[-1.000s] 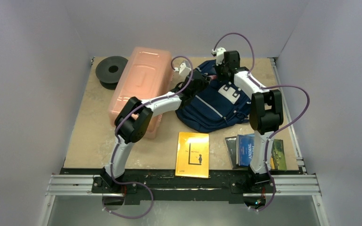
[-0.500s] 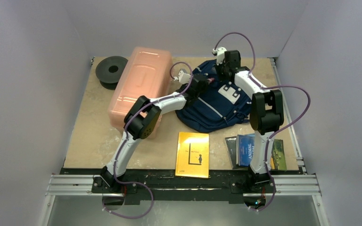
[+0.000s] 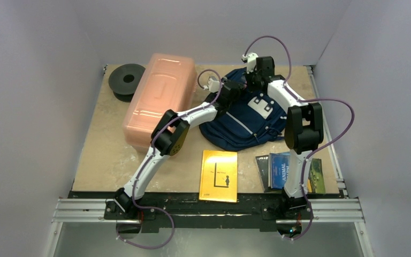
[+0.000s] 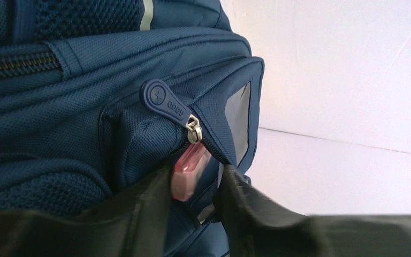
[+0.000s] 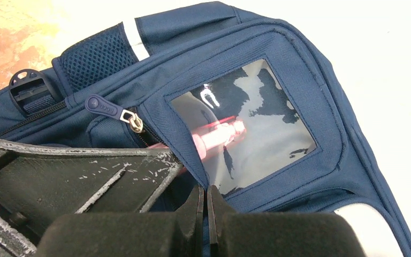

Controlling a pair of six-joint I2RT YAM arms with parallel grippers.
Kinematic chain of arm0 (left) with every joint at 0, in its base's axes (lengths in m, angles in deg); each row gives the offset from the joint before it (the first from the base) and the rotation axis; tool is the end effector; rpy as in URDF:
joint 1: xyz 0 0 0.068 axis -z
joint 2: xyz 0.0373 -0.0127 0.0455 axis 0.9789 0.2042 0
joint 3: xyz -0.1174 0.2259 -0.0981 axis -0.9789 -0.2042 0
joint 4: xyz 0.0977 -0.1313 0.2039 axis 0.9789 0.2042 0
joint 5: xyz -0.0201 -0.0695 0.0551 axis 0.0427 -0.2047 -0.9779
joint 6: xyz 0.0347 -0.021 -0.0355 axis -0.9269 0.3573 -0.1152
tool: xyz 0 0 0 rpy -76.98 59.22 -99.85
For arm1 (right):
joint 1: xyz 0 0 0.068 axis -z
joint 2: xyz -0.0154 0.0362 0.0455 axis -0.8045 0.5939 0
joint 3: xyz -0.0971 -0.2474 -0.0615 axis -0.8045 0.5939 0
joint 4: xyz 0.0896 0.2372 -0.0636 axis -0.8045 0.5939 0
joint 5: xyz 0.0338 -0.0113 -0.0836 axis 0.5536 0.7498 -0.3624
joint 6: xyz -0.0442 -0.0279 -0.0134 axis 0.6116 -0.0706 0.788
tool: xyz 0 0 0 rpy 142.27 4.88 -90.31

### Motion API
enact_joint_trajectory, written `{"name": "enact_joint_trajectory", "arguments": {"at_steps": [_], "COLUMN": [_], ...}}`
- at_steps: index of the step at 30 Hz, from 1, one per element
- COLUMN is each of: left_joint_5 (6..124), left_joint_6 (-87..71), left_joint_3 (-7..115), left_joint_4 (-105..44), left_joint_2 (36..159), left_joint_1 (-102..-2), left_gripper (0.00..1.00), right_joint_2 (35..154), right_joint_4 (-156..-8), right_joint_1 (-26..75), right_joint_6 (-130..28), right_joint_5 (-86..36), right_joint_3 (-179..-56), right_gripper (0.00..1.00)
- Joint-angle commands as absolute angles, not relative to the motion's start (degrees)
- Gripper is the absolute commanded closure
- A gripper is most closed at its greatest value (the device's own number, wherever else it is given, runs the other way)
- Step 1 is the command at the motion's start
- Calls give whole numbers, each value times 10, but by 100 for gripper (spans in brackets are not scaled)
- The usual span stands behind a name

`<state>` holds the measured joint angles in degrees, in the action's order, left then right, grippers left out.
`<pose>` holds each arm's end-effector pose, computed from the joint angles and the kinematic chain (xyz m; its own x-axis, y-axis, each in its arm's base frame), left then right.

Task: Pack the student bag
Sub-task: Place the stationery in the student bag.

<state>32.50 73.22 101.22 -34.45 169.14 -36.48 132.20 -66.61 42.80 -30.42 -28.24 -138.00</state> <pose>0.4472 -0.3794 0.1562 -0.3089 -0.9462 -0.0960 -0.2901 0.1898 -0.9380 0.4724 0.0923 0.2377 -0.5425 -0.3417 -0.7674 -0.3781 0.9151 -0.1401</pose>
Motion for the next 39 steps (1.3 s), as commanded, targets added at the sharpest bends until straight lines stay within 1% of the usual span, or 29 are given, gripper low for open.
{"name": "enact_joint_trajectory", "arguments": {"at_steps": [1,3,6,7,11,14,16,18,20,21,22,23,25,26,27,28,29,34,35,38,39], "left_joint_5": [361,384,444,470,523,557,563,583,619,643,667,674,639,618,601,593,592,623,632,657,660], "left_joint_6": [709,687,661,648,577,466,396,349,360,385,408,425,417,406,395,387,380,374,385,399,397], "left_joint_3": [972,934,903,893,819,789,771,765,782,796,806,809,781,755,731,706,683,619,610,598,600], "left_joint_4": [-383,-403,-418,-420,-432,-391,-360,-333,-324,-331,-344,-353,-364,-365,-365,-362,-355,-342,-347,-364,-363], "left_joint_2": [1655,1629,1607,1599,1537,1479,1446,1430,1446,1463,1476,1481,1457,1435,1415,1397,1385,1350,1349,1359,1364], "left_joint_1": [-370,-370,-372,-374,-381,-388,-389,-385,-392,-399,-406,-408,-405,-404,-403,-404,-406,-409,-409,-409,-408], "left_gripper": [50,40,28,26,24,24,24,23,23,25,30,34,35,35,35,35,35,35,35,36,37], "right_joint_2": [1269,1274,1279,1280,1280,1287,1293,1284,1278,1279,1282,1284,1278,1270,1260,1251,1245,1245,1244,1241,1243], "right_joint_4": [-682,-682,-677,-676,-676,-655,-637,-652,-673,-674,-666,-653,-638,-636,-643,-648,-653,-647,-651,-668,-671], "right_joint_1": [428,428,428,428,428,428,428,428,428,428,428,427,424,421,416,412,406,381,376,360,357], "right_joint_6": [-306,-304,-303,-303,-303,-304,-297,-304,-311,-312,-313,-312,-310,-308,-304,-299,-294,-254,-247,-221,-216], "right_joint_5": [-263,-265,-262,-261,-262,-253,-261,-262,-265,-269,-273,-273,-274,-278,-281,-282,-285,-305,-312,-330,-336], "right_joint_3": [-1403,-1404,-1409,-1410,-1409,-1422,-1430,-1412,-1397,-1399,-1405,-1413,-1414,-1408,-1395,-1380,-1367,-1338,-1332,-1311,-1308], "right_gripper": [100,100,100,100,100,100,86,77,75,75,75,74,71,66,57,49,44,35,25,16,15]}}
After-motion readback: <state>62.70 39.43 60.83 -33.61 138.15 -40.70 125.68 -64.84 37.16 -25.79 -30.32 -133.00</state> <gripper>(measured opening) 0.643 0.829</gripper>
